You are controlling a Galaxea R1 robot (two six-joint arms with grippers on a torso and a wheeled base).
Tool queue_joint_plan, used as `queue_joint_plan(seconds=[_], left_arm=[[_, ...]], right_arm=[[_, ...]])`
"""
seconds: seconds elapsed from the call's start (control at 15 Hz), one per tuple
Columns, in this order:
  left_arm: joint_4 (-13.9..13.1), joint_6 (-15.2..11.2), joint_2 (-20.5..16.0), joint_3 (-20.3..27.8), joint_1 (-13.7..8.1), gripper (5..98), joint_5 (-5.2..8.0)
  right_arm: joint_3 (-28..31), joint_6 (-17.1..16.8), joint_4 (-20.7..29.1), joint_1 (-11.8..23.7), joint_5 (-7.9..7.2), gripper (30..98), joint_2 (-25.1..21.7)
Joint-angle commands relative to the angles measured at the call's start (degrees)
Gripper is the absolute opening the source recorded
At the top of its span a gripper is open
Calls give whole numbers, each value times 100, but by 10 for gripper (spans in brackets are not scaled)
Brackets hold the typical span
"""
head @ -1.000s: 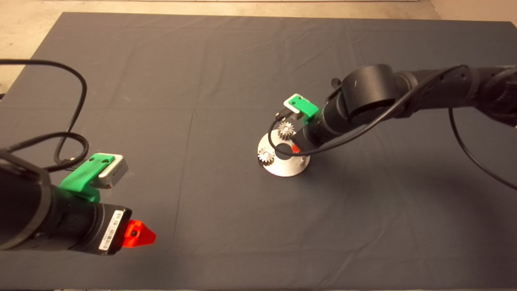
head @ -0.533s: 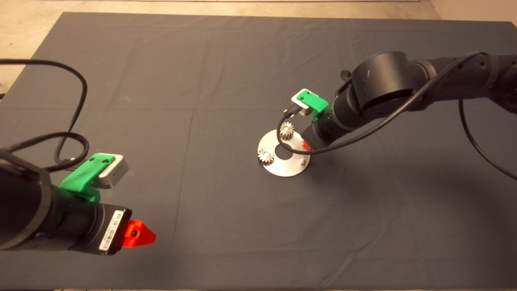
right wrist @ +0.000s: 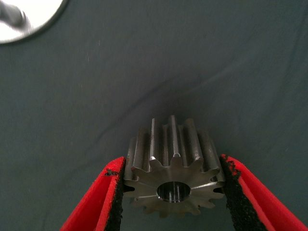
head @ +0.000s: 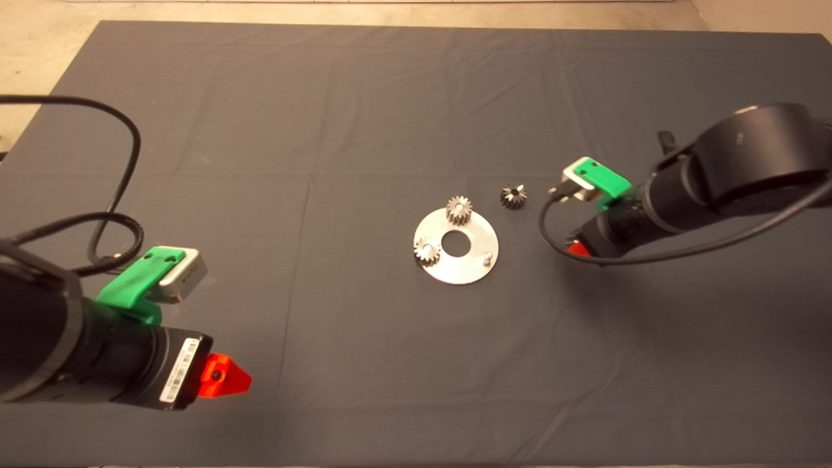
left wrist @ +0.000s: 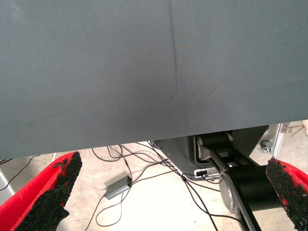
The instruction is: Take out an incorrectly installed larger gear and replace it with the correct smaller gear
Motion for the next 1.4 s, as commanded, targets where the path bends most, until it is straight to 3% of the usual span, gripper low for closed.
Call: queue_joint_plan(seconds=[0.0, 0.27, 0.8, 1.0, 1.2, 1.33], left_arm=[[-94, -25, -6, 87, -13, 983, 6], [-94, -25, -6, 87, -13, 982, 6], [-94, -34, -6, 87, -13, 982, 6], [-94, -34, -6, 87, -13, 983, 6], [-94, -34, -6, 87, -13, 983, 6], [-94, -34, -6, 87, -13, 983, 6]], right_arm=[[295, 32, 179, -645, -303, 485, -235], [78, 41, 161, -896, -285, 485, -209], [84, 276, 152, -864, -268, 495, -209], [165, 375, 196, -430, -224, 528, -154], [189, 383, 205, -253, -233, 531, -173], [208, 444, 487, 531, -224, 581, -147]])
